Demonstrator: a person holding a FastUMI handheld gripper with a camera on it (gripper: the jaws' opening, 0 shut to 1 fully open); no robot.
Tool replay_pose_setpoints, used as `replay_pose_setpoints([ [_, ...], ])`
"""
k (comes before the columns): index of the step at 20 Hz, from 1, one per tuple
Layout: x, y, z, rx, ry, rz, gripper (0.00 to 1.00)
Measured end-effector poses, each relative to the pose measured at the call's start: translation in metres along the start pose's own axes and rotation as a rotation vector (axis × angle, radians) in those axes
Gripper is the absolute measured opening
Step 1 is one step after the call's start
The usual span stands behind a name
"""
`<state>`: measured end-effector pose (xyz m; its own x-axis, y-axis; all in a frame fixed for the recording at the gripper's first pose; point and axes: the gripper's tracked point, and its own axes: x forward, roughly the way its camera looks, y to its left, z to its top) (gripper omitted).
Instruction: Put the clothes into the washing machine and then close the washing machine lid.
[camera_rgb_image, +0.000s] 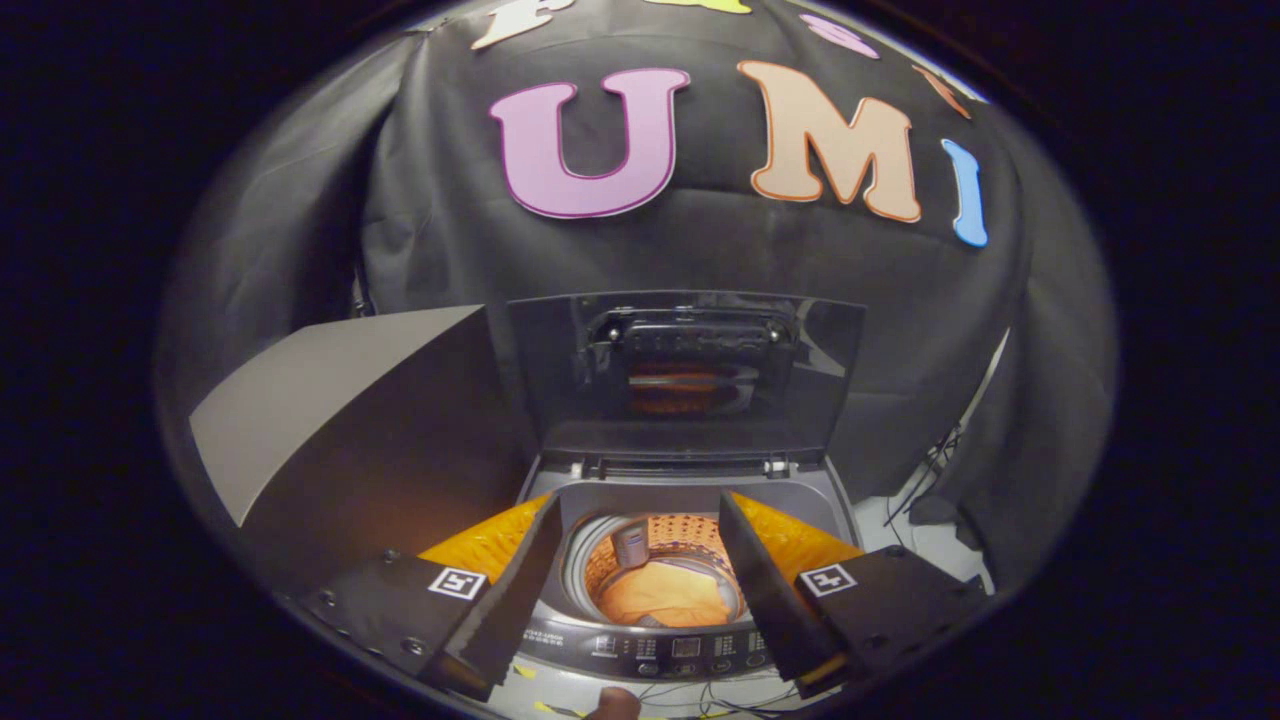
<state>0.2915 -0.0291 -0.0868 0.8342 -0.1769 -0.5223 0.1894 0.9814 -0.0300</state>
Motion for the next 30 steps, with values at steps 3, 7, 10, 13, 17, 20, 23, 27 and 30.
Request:
replay_pose_setpoints([
  [3,-0.014,0.011,0.011,-0.019,-0.011,0.025,0.98],
  [7,-0.030,0.016,0.032,-0.037,-0.031,0.011,0.99],
  [10,-0.042,0.016,0.059,-0.031,-0.069,-0.006,1.00],
  [13,-0.053,0.012,0.094,-0.035,-0.126,-0.032,1.00],
  [17,-0.055,0.000,0.142,-0.004,-0.222,-0.070,0.99],
  [20,-0.050,-0.006,0.178,0.041,-0.294,-0.079,0.99],
  [23,-0.038,-0.013,0.206,0.049,-0.330,-0.097,0.99],
  [27,-0.004,-0.021,0.239,0.029,-0.351,-0.101,0.99],
  [30,0.028,-0.025,0.260,0.019,-0.366,-0.091,0.99],
])
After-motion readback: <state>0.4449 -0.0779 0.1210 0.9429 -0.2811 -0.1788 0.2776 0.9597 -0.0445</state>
